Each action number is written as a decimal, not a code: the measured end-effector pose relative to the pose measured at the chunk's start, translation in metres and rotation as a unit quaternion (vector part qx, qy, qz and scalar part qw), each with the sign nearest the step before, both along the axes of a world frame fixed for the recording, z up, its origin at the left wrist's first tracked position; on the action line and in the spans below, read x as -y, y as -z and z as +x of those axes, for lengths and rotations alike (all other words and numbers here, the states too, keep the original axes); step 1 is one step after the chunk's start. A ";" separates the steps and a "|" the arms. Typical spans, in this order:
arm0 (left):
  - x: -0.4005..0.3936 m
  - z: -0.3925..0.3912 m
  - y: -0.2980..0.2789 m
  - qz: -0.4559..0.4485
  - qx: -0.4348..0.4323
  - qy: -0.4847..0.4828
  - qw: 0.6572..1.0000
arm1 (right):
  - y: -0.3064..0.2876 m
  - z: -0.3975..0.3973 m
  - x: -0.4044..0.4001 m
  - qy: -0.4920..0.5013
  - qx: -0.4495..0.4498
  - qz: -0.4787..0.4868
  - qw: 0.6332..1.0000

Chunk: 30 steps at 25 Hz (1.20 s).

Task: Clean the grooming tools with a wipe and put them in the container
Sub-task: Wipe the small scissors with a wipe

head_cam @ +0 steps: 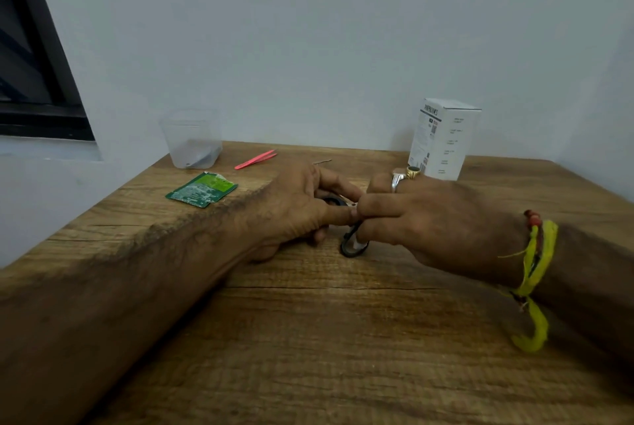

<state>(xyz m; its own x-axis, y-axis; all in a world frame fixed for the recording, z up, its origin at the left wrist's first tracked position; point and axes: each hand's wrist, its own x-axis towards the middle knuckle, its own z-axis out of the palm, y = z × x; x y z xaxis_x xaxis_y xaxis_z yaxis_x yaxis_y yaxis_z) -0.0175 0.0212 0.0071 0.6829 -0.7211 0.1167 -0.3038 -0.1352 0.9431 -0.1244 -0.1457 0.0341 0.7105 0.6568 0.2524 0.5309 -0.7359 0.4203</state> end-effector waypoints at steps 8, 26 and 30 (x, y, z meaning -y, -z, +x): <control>0.007 -0.005 0.005 -0.044 -0.055 -0.079 0.994 | 0.007 0.000 -0.002 0.100 -0.108 0.208 0.967; 0.016 -0.028 0.011 -0.220 -0.104 -0.215 0.946 | 0.022 0.001 -0.039 0.302 -0.085 0.692 0.650; 0.017 -0.036 0.009 -0.215 0.009 -0.198 0.956 | 0.013 0.003 -0.035 0.310 -0.115 0.791 0.514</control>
